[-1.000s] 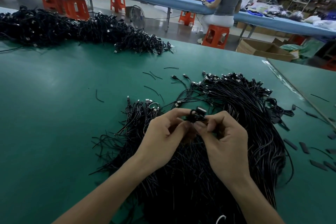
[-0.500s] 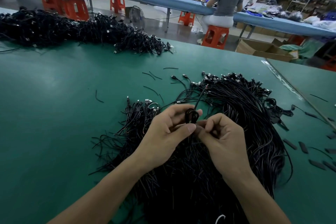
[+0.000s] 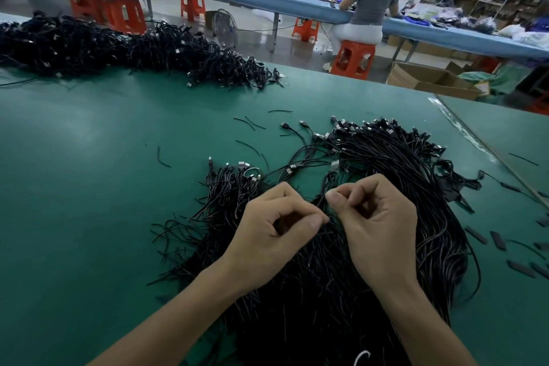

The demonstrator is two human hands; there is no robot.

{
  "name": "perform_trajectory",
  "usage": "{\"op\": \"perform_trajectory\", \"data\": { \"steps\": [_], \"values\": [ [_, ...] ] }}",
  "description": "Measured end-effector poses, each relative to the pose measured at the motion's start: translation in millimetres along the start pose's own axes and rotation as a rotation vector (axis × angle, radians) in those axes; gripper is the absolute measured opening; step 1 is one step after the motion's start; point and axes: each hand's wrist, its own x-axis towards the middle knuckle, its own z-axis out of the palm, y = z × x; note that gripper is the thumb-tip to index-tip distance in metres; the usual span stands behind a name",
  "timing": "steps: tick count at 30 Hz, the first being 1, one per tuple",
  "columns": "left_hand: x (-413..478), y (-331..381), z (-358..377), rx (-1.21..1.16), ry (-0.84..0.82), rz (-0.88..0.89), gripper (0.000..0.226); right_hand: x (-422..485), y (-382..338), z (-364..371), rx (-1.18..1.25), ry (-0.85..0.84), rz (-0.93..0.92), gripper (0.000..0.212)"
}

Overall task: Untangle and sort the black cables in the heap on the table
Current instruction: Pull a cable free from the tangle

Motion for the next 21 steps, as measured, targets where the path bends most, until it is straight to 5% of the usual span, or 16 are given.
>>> {"op": "perform_trajectory", "data": {
  "steps": [6, 11, 14, 21],
  "values": [
    [0.4, -8.2, 5.0, 0.105, -0.179, -0.161, 0.018, -5.6, -5.1, 3.6, 0.040, 0.013, -0.089, 0.033],
    [8.6, -2.0, 3.9, -0.384, -0.118, -0.447, 0.050, -7.7, -1.1, 6.1, 0.134, -0.036, -0.044, 0.035],
    [12.4, -0.8, 1.0, -0.465, -0.115, -0.555, 0.067, -9.7, 2.5, 6.9, 0.227, -0.151, -0.009, 0.037],
    [13.8, -6.9, -10.2, -0.329, -0.187, -0.520, 0.020, -8.2, 18.0, 7.3, 0.082, -0.227, 0.125, 0.035]
  ]
}}
